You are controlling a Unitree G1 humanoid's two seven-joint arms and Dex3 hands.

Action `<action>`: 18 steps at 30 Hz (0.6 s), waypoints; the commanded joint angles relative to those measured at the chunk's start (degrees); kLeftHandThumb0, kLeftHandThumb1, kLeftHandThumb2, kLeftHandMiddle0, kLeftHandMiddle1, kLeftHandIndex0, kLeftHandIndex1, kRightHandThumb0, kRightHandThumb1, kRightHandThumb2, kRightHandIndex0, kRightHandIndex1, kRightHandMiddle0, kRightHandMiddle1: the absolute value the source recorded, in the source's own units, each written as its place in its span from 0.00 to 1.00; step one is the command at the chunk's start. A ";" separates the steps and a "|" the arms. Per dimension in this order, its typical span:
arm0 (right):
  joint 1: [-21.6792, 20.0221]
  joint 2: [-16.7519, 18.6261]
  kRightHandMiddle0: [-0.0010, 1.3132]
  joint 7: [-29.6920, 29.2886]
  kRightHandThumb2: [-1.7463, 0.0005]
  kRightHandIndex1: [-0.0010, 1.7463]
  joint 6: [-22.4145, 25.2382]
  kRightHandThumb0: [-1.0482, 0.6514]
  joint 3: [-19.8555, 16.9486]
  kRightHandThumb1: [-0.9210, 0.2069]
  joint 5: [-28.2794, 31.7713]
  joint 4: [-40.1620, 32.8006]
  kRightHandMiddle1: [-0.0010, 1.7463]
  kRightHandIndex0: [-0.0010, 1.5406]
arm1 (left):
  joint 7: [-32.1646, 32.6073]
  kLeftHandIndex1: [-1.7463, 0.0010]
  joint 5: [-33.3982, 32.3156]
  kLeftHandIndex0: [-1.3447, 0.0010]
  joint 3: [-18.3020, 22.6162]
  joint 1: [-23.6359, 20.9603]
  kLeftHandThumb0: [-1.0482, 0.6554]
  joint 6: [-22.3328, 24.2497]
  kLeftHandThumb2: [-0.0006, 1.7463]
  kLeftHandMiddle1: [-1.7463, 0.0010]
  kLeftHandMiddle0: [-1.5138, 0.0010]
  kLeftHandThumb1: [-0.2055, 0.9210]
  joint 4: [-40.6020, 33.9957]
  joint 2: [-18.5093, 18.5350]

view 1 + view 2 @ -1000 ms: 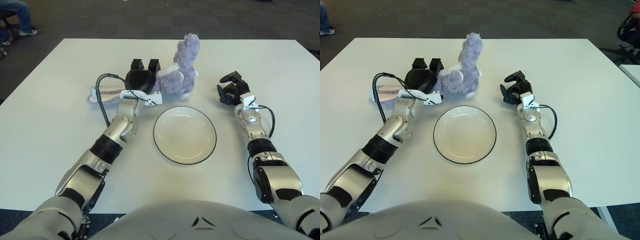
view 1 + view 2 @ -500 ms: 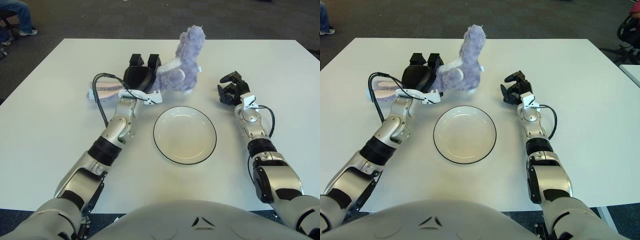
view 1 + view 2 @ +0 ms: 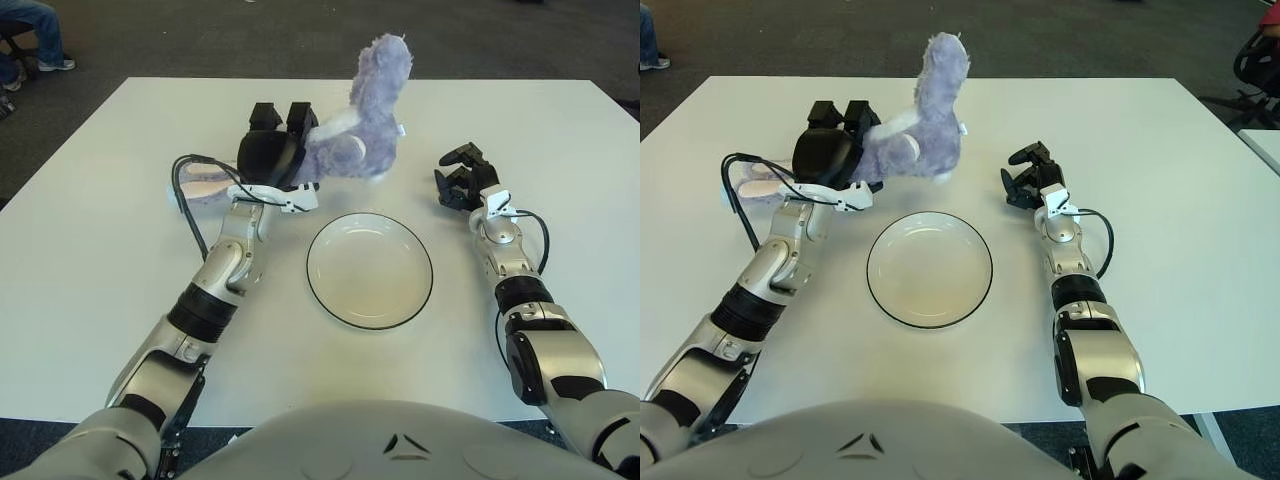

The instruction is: Put the doll into the plate.

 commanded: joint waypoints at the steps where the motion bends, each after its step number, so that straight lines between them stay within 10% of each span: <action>1: 2.86 0.69 0.22 1.11 0.44 0.91 3.70 0.61 1.28 0.34 -1.37 3.39 0.93 0.37 | 0.86 0.00 0.29 0.85 1.25 1.26 0.49 -0.16 0.64 0.00 0.84 0.39 -2.99 -0.08; 18: 2.24 0.69 0.22 1.73 0.45 0.91 3.36 0.61 1.04 0.33 -0.86 4.52 0.93 0.37 | -7.16 0.00 1.53 0.88 2.18 11.09 0.43 -0.67 0.60 0.00 0.83 0.41 -19.08 0.33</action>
